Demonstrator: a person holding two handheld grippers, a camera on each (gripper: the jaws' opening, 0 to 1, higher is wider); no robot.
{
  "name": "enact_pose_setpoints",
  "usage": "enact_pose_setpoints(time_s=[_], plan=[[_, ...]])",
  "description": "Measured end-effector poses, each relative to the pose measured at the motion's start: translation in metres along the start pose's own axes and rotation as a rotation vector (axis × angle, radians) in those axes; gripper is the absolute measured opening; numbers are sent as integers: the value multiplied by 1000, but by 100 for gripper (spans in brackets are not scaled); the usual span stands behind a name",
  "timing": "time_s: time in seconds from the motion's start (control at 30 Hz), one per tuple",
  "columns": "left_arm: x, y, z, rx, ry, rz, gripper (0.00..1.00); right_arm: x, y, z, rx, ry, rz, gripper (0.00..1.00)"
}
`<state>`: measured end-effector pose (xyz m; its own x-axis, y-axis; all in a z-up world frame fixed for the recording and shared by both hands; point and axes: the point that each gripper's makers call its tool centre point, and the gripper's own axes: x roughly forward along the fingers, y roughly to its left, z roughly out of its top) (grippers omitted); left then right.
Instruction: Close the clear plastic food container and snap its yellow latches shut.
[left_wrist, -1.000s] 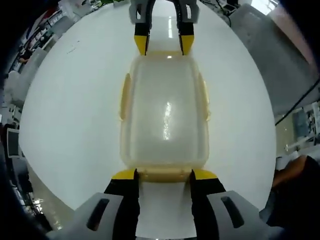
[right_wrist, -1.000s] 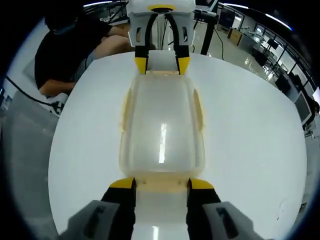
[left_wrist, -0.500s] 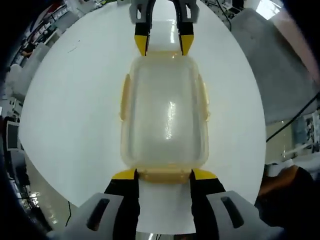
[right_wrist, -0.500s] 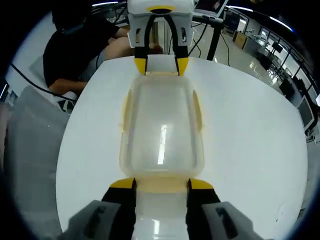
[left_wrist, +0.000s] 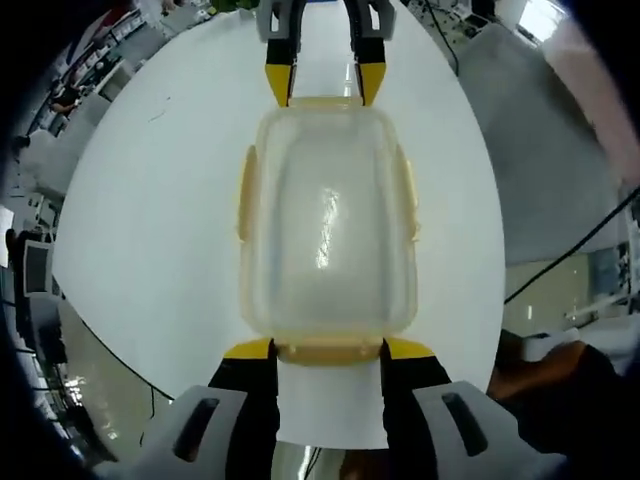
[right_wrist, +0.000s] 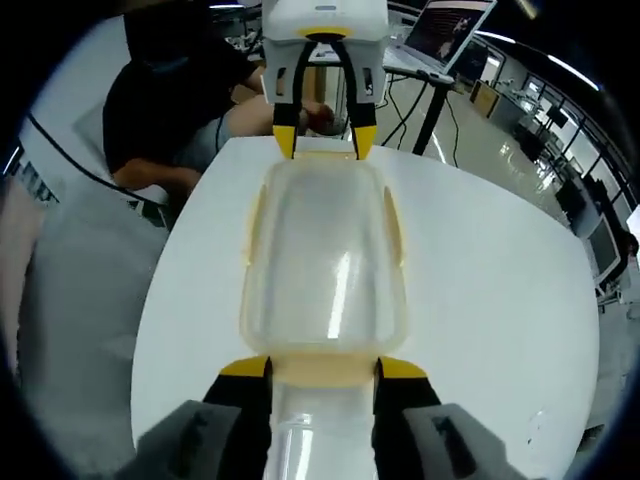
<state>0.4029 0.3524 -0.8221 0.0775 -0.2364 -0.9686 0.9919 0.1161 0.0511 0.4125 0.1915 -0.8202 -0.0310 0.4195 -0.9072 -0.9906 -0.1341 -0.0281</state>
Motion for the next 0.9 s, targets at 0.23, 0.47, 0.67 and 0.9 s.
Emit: enact_pose_setpoints(time_s=[0.23,0.47,0.67,0.9], plan=[[-6,-3,33,-4,-16,16,37,-23,3,-21,-17,17,-30,36],[-10,-2,66,15,-30,39,37,-46,5,-46,-1,24,-44,36],[-6,2,96,36,-38,35,37,-63,7,-69,11,24,-59,36],[0,7,129,68,-49,27,37,-79,6,-101,51,40,-66,36]])
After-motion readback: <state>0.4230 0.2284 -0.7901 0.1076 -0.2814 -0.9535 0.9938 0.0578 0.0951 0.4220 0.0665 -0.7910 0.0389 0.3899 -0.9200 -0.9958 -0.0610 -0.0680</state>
